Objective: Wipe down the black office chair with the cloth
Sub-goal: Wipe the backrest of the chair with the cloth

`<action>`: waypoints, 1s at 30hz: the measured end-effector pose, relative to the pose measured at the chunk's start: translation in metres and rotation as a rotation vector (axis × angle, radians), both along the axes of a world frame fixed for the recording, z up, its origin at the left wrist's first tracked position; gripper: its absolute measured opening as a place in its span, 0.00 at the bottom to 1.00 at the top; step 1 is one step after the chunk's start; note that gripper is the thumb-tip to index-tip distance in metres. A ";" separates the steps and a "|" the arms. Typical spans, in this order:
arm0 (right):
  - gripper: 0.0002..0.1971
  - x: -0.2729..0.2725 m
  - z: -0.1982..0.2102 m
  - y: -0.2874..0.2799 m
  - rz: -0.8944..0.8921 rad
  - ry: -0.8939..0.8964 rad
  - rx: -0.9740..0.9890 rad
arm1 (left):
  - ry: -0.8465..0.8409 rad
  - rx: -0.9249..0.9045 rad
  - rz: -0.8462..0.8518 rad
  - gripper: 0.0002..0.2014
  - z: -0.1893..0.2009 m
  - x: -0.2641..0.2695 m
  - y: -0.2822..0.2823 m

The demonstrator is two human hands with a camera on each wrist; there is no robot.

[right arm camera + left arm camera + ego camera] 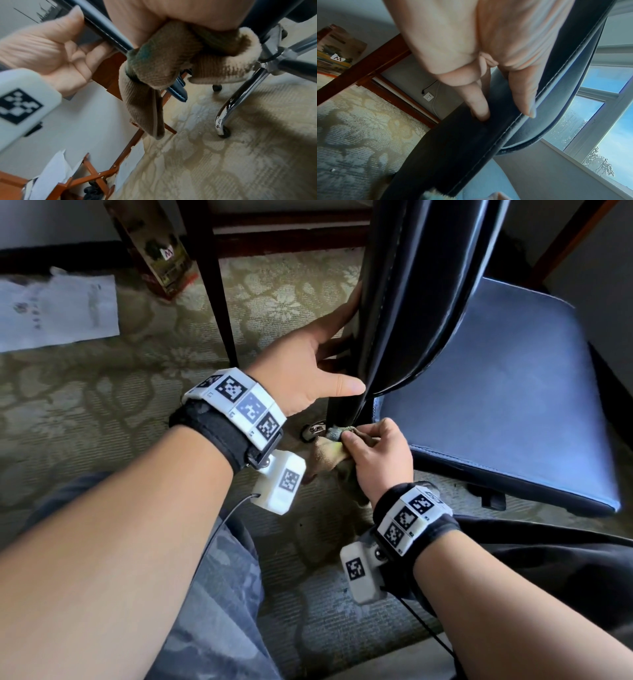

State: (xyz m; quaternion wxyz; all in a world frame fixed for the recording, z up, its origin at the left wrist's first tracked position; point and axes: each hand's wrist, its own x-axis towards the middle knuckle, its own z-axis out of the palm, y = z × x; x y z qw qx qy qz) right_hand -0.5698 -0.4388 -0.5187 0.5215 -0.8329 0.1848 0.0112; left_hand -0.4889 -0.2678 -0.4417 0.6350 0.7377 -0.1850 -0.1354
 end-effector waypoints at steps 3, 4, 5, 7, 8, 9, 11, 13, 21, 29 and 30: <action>0.11 -0.005 -0.004 -0.003 0.083 0.115 -0.124 | 0.017 0.021 0.012 0.54 -0.004 0.000 0.000; 0.11 -0.008 -0.004 -0.003 0.096 0.111 -0.137 | 0.011 0.039 0.015 0.54 -0.006 0.000 0.000; 0.11 -0.009 -0.002 -0.002 0.097 0.074 -0.131 | 0.003 0.059 0.019 0.54 -0.006 -0.001 -0.001; 0.11 -0.010 0.006 0.001 0.064 -0.040 -0.081 | -0.002 0.083 0.033 0.53 -0.007 0.000 -0.001; 0.12 -0.009 0.010 0.003 0.042 -0.082 -0.055 | -0.004 0.084 0.036 0.52 -0.007 0.001 -0.002; 0.12 -0.007 0.014 0.005 0.029 -0.104 -0.041 | -0.006 0.085 0.035 0.51 -0.006 0.001 -0.002; 0.12 -0.007 0.017 0.007 0.021 -0.101 -0.051 | -0.003 0.080 0.031 0.51 -0.006 0.001 -0.002; 0.12 -0.006 0.015 0.009 0.002 -0.091 -0.048 | 0.003 0.070 0.038 0.49 -0.008 0.001 -0.001; 0.13 0.000 -0.009 0.017 -0.053 0.033 0.013 | 0.015 0.050 0.036 0.49 -0.007 -0.001 -0.001; 0.13 -0.005 0.012 0.017 -0.082 -0.096 0.029 | 0.010 0.046 0.033 0.50 -0.008 -0.001 0.000; 0.13 -0.005 0.012 0.018 -0.087 -0.082 0.029 | 0.011 0.040 0.030 0.49 -0.008 0.000 0.000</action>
